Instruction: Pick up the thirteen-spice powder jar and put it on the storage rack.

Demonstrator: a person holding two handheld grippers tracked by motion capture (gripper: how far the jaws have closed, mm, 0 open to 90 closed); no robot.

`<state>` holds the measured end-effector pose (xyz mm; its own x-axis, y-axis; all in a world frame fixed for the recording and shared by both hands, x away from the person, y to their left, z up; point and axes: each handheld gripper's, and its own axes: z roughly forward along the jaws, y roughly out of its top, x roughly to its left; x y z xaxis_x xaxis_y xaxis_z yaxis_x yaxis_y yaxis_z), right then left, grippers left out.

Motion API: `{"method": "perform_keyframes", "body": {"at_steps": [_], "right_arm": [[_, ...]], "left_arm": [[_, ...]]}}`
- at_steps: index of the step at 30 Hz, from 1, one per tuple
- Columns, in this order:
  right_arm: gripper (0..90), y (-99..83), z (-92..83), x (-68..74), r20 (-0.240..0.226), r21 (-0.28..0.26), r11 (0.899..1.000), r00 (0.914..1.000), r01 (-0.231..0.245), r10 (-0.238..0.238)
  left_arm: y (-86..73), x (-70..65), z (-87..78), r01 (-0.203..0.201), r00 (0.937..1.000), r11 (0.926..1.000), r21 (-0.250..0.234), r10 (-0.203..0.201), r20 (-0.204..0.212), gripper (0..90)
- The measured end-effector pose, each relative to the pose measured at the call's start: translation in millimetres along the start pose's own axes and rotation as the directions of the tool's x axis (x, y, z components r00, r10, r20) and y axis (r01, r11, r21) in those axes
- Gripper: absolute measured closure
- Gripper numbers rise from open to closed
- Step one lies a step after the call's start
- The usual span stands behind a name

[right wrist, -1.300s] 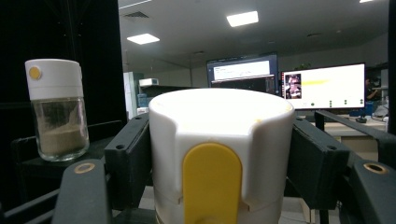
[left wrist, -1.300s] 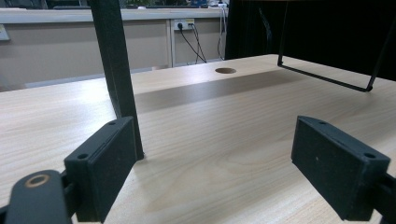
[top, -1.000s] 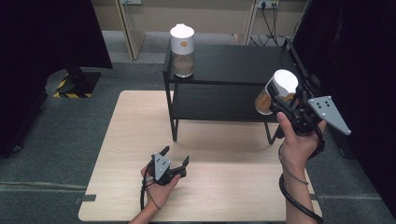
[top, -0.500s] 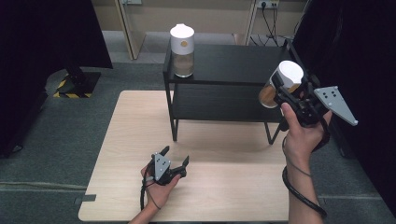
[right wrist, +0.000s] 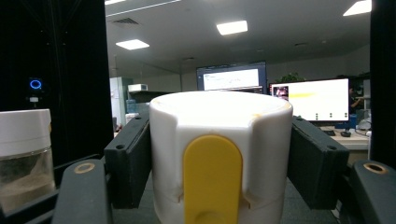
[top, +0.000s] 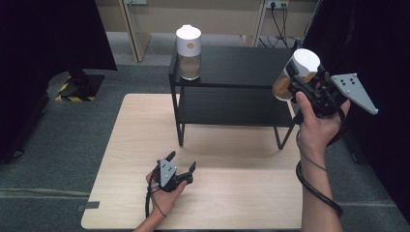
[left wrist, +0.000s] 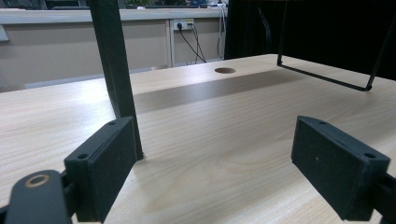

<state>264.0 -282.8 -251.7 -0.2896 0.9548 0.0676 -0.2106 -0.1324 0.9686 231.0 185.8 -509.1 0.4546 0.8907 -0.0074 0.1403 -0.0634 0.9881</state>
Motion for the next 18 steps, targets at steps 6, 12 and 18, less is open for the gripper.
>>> {"method": "perform_keyframes", "body": {"at_steps": [6, 12, 18], "right_arm": [[31.1, 8.2, 10.9, -1.3, 0.017, 0.011, 1.000, 0.9998, 0.006, -0.007], [31.1, 18.1, 28.0, -5.0, 0.040, 0.033, 0.999, 0.9991, 0.013, -0.015], [31.1, 27.3, 46.8, -7.6, 0.068, 0.055, 0.998, 0.9976, 0.013, -0.016]], "left_arm": [[-0.1, 0.1, 0.1, 0.003, 1.0000, 1.0000, 0.000, -0.003, 0.000, 13.8], [-0.2, 0.2, 0.1, 0.002, 1.0000, 1.0000, -0.001, -0.002, 0.001, 13.8], [-0.3, 0.3, 0.1, 0.001, 1.0000, 1.0000, -0.002, -0.001, 0.002, 13.8]]}}
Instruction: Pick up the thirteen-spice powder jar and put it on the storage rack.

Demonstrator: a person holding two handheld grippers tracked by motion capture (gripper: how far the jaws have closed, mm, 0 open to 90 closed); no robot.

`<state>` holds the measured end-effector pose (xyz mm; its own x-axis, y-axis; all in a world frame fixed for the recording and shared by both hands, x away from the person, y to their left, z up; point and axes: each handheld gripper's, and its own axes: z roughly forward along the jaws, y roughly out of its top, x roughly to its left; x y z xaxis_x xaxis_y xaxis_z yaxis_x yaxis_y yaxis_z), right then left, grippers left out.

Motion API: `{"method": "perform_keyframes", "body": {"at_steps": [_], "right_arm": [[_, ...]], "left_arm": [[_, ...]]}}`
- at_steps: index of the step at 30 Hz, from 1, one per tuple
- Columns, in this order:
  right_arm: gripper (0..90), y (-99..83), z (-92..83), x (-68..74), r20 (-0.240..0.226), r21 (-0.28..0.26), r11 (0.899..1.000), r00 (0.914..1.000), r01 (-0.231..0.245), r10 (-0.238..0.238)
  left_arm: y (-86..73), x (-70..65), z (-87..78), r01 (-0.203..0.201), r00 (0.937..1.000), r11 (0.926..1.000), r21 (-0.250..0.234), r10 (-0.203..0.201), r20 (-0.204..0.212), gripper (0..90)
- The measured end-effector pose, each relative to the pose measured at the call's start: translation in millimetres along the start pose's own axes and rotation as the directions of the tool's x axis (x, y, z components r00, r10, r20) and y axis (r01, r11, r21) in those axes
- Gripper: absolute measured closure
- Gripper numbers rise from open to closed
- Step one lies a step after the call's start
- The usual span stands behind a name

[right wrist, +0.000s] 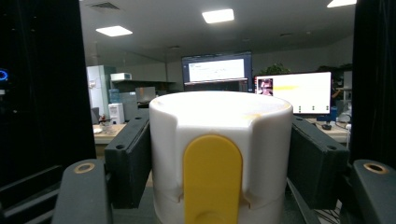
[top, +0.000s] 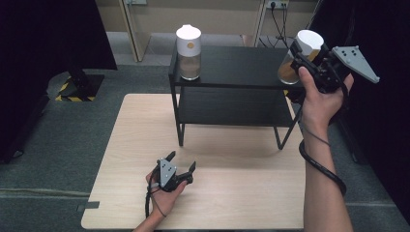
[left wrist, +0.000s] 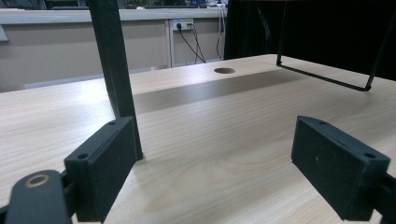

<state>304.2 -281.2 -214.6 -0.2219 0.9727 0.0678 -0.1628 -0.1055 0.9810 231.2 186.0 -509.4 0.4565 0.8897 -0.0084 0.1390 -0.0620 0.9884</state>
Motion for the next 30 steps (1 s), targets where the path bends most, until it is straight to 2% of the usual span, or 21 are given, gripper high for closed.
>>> {"method": "perform_keyframes", "body": {"at_steps": [8, 16, 25, 30], "right_arm": [[31.1, 6.5, 18.7, 2.7, 0.024, 0.022, 1.000, 0.9995, 0.020, -0.020], [31.0, 5.2, 34.3, 3.9, 0.053, 0.062, 0.997, 0.9978, 0.037, -0.040], [31.0, -1.0, 39.9, 1.8, 0.074, 0.093, 0.994, 0.9951, 0.059, -0.066], [31.0, -1.6, 40.1, 1.9, 0.063, 0.093, 0.992, 0.9942, 0.082, -0.088]], "left_arm": [[0.0, -0.1, 0.0, -0.001, 1.0000, 1.0000, 0.000, 0.001, 0.000, 13.8], [-0.1, 0.0, 0.0, -0.002, 1.0000, 1.0000, -0.001, 0.002, 0.001, 13.8], [-0.5, -0.6, 0.3, -0.003, 1.0000, 1.0000, -0.003, 0.003, 0.002, 13.8], [-0.3, -0.8, 0.5, -0.003, 1.0000, 1.0000, -0.003, 0.003, 0.002, 13.8]]}}
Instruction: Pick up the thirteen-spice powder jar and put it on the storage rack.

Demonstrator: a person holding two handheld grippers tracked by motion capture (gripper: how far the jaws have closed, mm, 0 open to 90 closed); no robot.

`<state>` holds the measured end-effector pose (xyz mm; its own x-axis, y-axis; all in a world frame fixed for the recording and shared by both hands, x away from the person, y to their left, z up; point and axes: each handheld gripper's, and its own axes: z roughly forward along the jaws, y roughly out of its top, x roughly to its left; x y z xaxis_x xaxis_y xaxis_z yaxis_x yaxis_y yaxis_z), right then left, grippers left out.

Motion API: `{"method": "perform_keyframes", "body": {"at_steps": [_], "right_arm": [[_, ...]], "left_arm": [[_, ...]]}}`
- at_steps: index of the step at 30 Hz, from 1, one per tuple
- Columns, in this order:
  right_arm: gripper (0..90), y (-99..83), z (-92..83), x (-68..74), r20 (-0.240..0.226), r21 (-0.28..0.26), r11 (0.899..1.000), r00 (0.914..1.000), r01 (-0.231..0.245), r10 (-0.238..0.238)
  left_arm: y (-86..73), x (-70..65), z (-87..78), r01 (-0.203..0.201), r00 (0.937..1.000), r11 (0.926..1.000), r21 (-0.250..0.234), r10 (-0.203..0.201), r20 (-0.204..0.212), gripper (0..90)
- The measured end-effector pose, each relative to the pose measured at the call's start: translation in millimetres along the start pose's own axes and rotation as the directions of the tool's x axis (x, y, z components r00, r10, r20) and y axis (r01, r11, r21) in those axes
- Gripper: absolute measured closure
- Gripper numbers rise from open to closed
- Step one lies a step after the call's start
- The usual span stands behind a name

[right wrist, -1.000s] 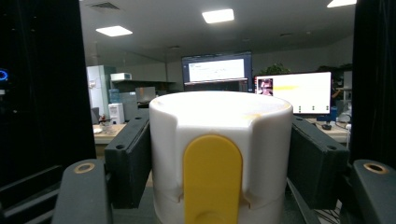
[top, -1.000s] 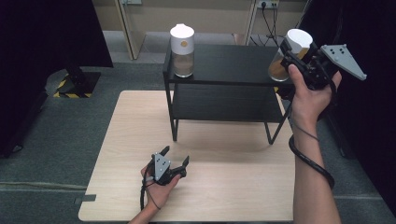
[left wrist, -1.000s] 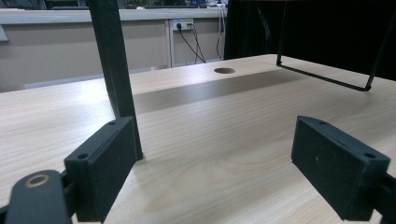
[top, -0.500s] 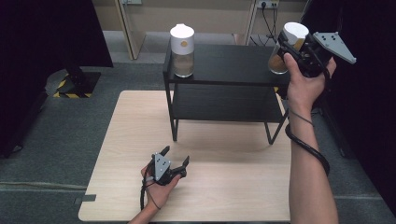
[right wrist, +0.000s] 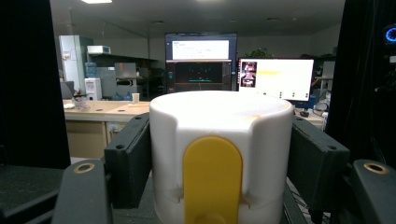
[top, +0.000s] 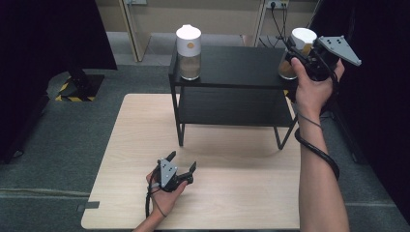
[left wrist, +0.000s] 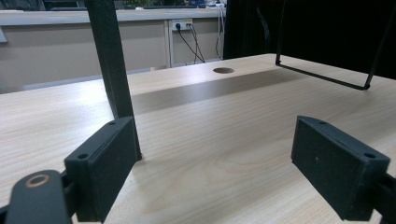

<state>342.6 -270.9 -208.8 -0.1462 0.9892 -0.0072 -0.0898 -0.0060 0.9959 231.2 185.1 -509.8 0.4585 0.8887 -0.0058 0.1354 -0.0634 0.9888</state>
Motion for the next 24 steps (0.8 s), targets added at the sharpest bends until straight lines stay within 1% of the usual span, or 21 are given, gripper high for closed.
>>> {"method": "perform_keyframes", "body": {"at_steps": [9, 13, 16, 19, 24], "right_arm": [[30.7, -0.5, 2.2, -0.2, -0.006, 0.002, 1.000, 0.9999, 0.010, -0.010], [30.4, -1.3, 2.6, 0.2, -0.002, 0.001, 1.000, 1.0000, 0.002, -0.002], [24.8, -0.2, 2.6, 0.3, 0.003, 0.007, 1.000, 1.0000, 0.004, -0.004], [18.4, 2.0, 1.5, -1.1, 0.001, 0.013, 1.000, 1.0000, -0.009, 0.009], [12.3, 4.8, -2.9, -3.4, -0.008, 0.022, 1.000, 0.9997, -0.021, 0.021]], "left_arm": [[-0.1, -0.4, -0.1, -0.002, 1.0000, 1.0000, -0.001, 0.002, 0.001, 13.9], [0.0, -0.2, 0.0, -0.002, 1.0000, 1.0000, 0.000, 0.002, 0.001, 13.9], [0.0, -0.2, 0.1, -0.003, 1.0000, 1.0000, 0.000, 0.003, 0.001, 13.9], [0.1, -0.3, 0.0, -0.003, 1.0000, 1.0000, 0.000, 0.003, 0.001, 13.9], [0.1, -0.6, 0.0, -0.006, 1.0000, 1.0000, 0.000, 0.006, 0.001, 13.9]]}}
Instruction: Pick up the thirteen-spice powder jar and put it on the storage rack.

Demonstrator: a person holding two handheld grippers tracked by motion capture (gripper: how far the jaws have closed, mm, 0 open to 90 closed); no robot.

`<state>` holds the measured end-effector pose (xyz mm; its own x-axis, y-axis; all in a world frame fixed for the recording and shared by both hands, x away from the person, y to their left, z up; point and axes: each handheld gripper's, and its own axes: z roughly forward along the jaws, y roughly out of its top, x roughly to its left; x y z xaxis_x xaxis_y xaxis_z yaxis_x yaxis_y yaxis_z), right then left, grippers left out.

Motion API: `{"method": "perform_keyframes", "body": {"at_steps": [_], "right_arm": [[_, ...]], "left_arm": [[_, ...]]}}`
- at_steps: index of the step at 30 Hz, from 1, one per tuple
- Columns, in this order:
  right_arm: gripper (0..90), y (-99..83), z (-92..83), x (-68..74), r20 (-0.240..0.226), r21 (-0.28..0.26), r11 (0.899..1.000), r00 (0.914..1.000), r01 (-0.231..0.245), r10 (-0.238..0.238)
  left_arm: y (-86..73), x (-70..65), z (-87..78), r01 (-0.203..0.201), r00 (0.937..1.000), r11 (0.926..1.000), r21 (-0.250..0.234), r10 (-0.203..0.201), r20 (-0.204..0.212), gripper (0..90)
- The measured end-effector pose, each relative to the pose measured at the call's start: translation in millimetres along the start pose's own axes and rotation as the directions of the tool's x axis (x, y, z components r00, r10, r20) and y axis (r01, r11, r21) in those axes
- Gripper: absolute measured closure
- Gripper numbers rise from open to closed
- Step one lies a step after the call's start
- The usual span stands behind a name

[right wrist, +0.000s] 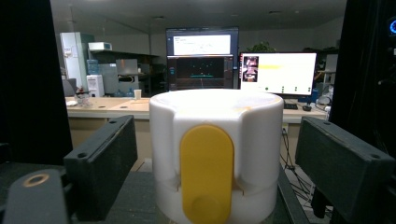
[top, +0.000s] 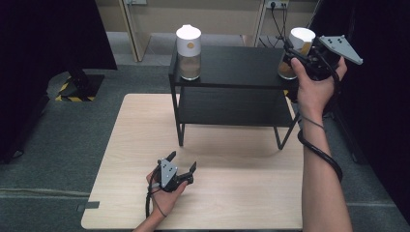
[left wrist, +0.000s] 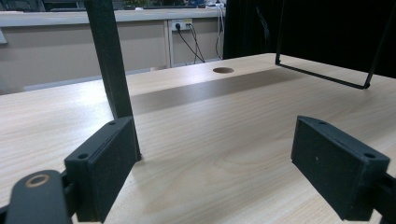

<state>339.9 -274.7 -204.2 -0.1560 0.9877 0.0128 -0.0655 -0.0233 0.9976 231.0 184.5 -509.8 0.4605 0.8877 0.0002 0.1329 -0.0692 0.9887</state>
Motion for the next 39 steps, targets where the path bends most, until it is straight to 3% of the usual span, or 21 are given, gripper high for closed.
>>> {"method": "perform_keyframes", "body": {"at_steps": [22, 39], "right_arm": [[8.2, -13.8, -38.8, -13.3, -0.092, -0.007, 0.999, 0.9950, -0.041, 0.040], [7.7, -36.5, -69.3, -13.6, -0.143, 0.004, 1.000, 0.9896, -0.015, 0.016]], "left_arm": [[0.0, -1.1, 0.1, -0.006, 1.0000, 1.0000, 0.000, 0.006, -0.003, 13.9], [0.5, -1.4, 0.0, -0.010, 0.9999, 0.9999, 0.003, 0.010, -0.004, 13.9]]}}
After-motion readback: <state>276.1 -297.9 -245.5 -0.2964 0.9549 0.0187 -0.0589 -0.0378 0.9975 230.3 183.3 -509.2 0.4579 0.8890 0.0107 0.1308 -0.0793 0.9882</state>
